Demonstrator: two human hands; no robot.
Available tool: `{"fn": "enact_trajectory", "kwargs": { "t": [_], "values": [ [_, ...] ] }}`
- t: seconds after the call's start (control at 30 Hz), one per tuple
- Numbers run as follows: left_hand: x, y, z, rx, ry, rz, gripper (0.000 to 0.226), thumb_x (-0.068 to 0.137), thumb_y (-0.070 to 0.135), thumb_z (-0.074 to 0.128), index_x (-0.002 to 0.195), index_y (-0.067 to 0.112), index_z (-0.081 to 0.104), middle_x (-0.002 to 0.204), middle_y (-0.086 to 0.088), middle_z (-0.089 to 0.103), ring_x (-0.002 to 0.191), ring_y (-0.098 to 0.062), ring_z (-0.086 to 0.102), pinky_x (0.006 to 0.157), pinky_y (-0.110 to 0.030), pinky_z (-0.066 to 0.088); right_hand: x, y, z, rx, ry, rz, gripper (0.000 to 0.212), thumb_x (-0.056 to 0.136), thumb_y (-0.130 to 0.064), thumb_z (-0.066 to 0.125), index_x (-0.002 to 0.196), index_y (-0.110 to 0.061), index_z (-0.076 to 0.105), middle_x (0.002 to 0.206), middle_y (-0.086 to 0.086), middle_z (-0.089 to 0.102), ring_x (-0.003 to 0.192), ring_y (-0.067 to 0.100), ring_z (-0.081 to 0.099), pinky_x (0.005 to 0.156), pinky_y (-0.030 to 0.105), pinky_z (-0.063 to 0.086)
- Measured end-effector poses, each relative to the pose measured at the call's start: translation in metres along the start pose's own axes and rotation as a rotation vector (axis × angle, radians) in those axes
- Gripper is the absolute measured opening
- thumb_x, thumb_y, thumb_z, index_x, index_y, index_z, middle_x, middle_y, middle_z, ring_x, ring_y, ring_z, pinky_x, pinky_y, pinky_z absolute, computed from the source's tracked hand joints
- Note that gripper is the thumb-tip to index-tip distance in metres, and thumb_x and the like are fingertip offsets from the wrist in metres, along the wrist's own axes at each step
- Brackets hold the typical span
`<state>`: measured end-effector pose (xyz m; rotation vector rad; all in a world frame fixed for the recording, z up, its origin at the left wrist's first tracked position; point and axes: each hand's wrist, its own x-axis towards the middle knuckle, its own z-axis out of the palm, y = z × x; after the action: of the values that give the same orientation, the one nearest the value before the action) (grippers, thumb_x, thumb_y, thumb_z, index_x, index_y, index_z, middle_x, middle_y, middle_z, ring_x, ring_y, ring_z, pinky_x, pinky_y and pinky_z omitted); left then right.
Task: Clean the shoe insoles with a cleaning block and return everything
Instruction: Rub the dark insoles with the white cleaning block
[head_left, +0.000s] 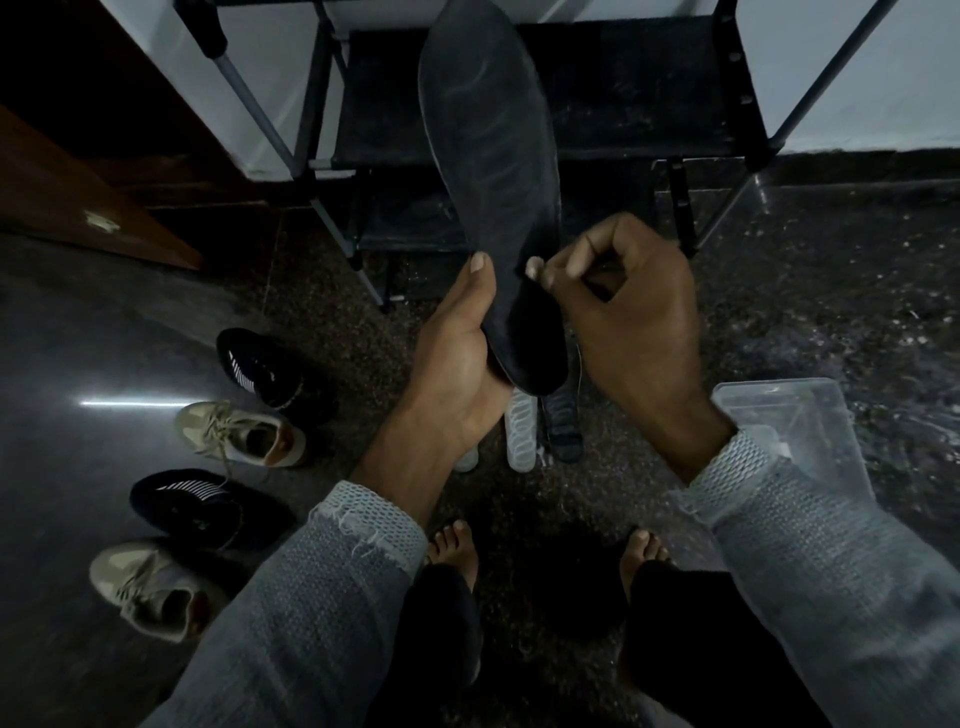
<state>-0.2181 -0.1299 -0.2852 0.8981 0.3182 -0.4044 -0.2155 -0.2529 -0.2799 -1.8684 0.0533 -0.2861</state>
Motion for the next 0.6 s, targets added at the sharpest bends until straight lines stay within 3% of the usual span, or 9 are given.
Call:
{"fn": "enact_trajectory", "kwargs": {
  "t": [0.17,0.3,0.43,0.6],
  "values": [
    [0.000,0.004,-0.002,-0.007,-0.007,-0.014,0.050,0.103,0.034,0.032,0.144,0.007,0.041,0.141,-0.016,0.051,0.130,-0.028,0.050,0.113,-0.042,0.036,0.002,0.001,-0.002,0.075,-0.038,0.016,0.023,0.085,-0.009,0.072,0.075,-0.016,0.053,0.080,0.010,0.067,0.074,0.020,0.067,0.069,0.031,0.058],
    [0.001,0.020,-0.008,-0.032,-0.067,-0.007,0.051,0.100,0.033,0.039,0.142,0.003,0.044,0.127,-0.015,0.060,0.109,-0.023,0.063,0.094,-0.034,0.053,-0.001,-0.003,-0.002,0.134,-0.131,0.011,0.024,0.084,-0.006,0.073,0.075,-0.014,0.051,0.080,0.009,0.068,0.074,0.016,0.068,0.069,0.025,0.056],
    [0.002,0.027,-0.017,-0.024,-0.079,0.043,0.050,0.104,0.031,0.032,0.145,0.003,0.039,0.145,-0.011,0.048,0.130,-0.022,0.051,0.104,-0.034,0.046,-0.009,-0.004,0.001,0.173,-0.297,-0.048,0.021,0.084,-0.002,0.071,0.076,-0.006,0.052,0.080,0.012,0.068,0.078,0.021,0.068,0.075,0.029,0.056],
    [0.003,0.022,-0.016,-0.073,-0.100,0.012,0.050,0.107,0.031,0.021,0.147,0.003,0.034,0.149,-0.011,0.043,0.136,-0.020,0.044,0.098,-0.030,0.050,-0.014,-0.001,0.004,-0.079,-0.219,-0.173,0.021,0.087,0.000,0.064,0.076,-0.013,0.053,0.080,0.000,0.065,0.082,0.017,0.064,0.073,0.041,0.054]
  ]
}}
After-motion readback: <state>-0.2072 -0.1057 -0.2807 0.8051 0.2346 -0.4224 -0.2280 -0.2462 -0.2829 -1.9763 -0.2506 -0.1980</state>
